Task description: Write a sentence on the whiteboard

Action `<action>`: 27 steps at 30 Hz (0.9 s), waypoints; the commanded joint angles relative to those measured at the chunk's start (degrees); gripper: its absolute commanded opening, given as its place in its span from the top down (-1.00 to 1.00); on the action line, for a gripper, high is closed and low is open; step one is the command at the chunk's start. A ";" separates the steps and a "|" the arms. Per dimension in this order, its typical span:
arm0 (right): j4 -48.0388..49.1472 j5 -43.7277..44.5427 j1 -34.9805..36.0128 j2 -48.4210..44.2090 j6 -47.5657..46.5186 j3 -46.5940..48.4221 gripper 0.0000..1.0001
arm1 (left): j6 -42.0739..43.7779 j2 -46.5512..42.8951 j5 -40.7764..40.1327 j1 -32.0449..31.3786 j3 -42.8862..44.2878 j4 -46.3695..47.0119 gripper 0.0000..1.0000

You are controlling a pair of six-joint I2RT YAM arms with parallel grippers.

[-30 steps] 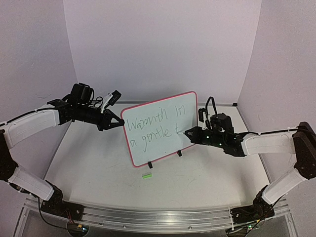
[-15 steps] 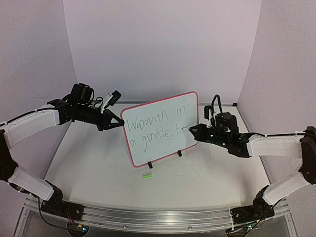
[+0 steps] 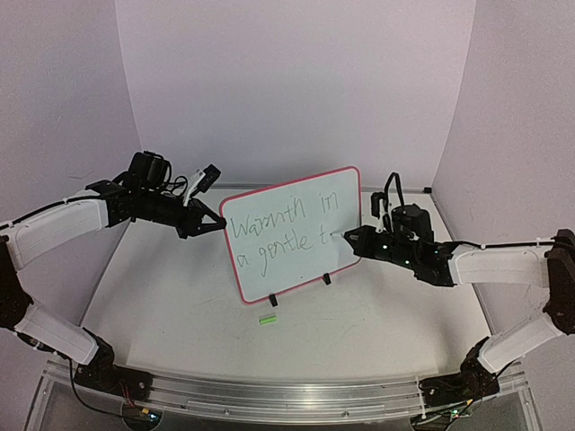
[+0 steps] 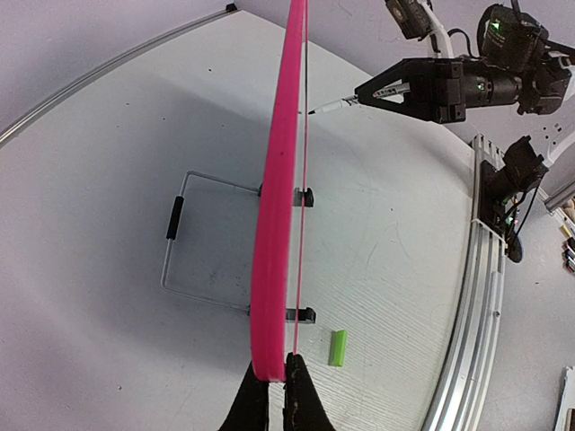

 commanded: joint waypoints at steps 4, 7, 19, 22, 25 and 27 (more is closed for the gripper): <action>1.83 0.75 -0.12 1.64 -0.47 2.89 1.00 | 2.86 2.12 -3.47 -1.24 -0.35 -6.75 1.00; 1.91 0.88 -0.12 1.83 -0.74 3.31 1.00 | 2.88 2.12 -3.44 -1.27 -0.38 -6.75 1.00; 2.69 -1.66 -0.11 2.94 -1.60 3.76 1.00 | 2.92 2.19 -3.33 -1.27 -0.36 -6.70 1.00; 2.34 -1.63 -0.11 3.34 -1.44 3.24 1.00 | 2.90 2.30 -3.26 -1.26 -0.29 -6.67 1.00; 1.55 -1.45 -0.12 4.02 -1.08 2.86 1.00 | 2.85 2.31 -3.19 -1.27 -0.29 -6.66 1.00; 1.26 -1.07 -0.12 4.35 -0.91 2.51 1.00 | 2.85 2.37 -3.18 -1.27 -0.29 -6.65 1.00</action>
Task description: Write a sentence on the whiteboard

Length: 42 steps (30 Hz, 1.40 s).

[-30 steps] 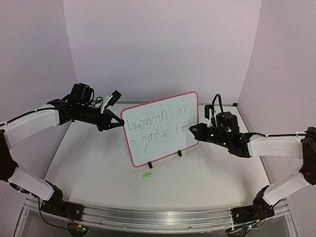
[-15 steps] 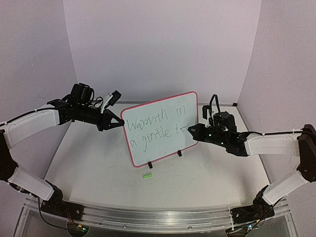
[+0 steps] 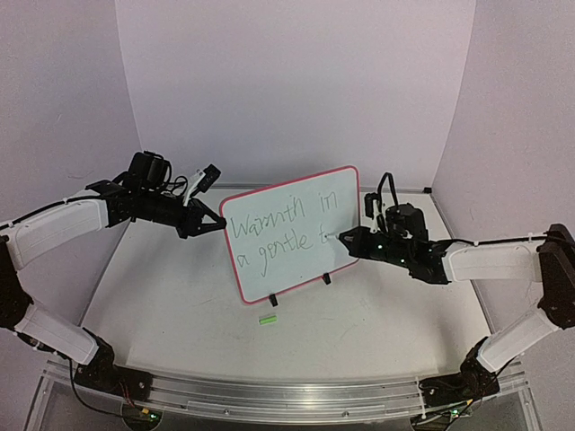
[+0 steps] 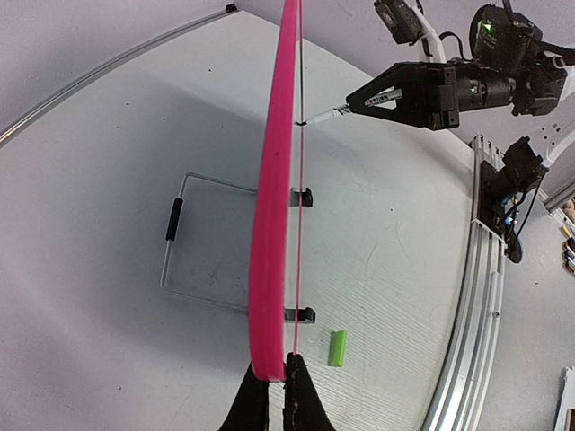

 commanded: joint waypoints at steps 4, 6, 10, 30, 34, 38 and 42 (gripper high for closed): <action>0.42 1.77 -0.11 1.71 -0.13 0.74 1.00 | 2.88 2.53 -3.10 -1.26 -0.29 -6.70 1.00; 0.22 2.61 -0.12 1.63 -0.10 0.82 1.00 | 2.92 2.61 -3.03 -1.24 -0.26 -6.71 1.00; 0.00 4.48 -0.12 0.77 0.08 0.92 1.00 | 2.92 2.71 -2.99 -1.24 -0.27 -6.69 1.00; -0.33 4.25 -0.12 -2.21 -1.11 2.24 1.00 | 2.90 2.32 -3.19 -1.24 -0.23 -6.76 1.00; -0.33 4.30 -0.08 -2.73 -1.16 2.32 1.00 | 2.95 2.18 -3.26 -1.27 -0.25 -6.77 1.00; -0.33 4.14 -0.12 -3.11 -1.29 2.44 1.00 | 2.90 2.18 -3.28 -1.22 -0.27 -6.80 1.00; -0.33 2.98 -0.12 -2.36 -1.42 2.79 1.00 | 2.93 2.34 -3.28 -1.27 -0.13 -6.77 1.00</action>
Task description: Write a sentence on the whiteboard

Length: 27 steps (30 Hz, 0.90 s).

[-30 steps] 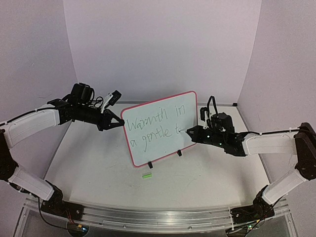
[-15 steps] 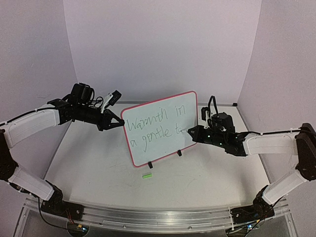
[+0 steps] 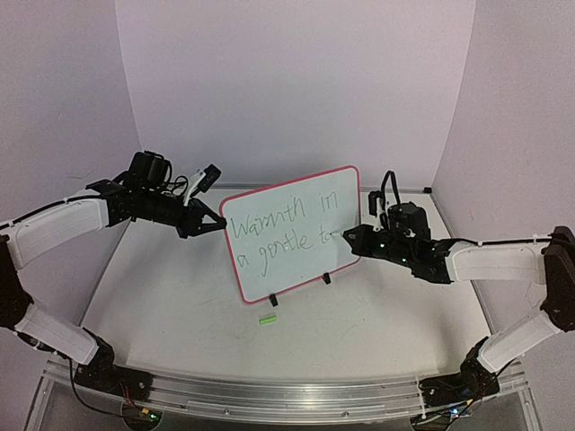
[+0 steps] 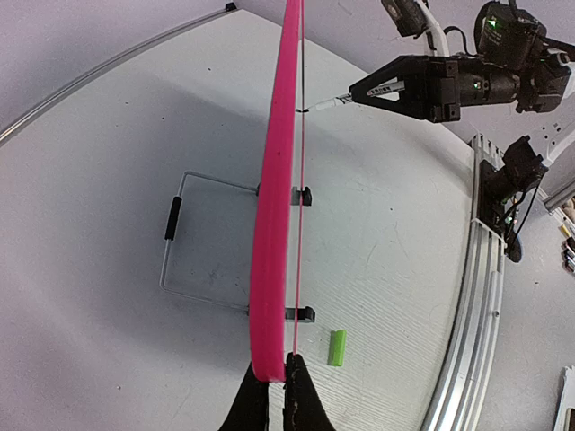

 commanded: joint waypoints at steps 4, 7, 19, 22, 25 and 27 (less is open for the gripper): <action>1.34 -0.85 -0.11 0.05 -0.64 2.79 1.00 | 2.93 2.18 -3.30 -1.23 -0.50 -6.52 1.00; 1.38 -1.15 -0.08 0.43 -0.68 2.87 1.00 | 2.91 2.31 -3.24 -1.22 -0.45 -6.53 1.00; 1.22 -1.56 -0.12 -2.68 -0.95 1.97 1.00 | 2.89 2.16 -3.45 -1.23 -0.53 -6.54 1.00; 0.78 -2.80 -0.19 -5.39 -1.60 0.73 1.00 | 2.86 2.16 -3.35 -1.23 -0.59 -6.53 1.00; 0.68 -6.18 -1.45 -7.08 -1.97 -0.63 1.00 | 2.81 2.23 -3.19 -1.23 -0.63 -6.52 1.00; 0.71 -8.33 -2.34 -7.28 -2.12 -1.21 1.00 | 2.83 2.36 -3.06 -1.23 -0.52 -6.49 1.00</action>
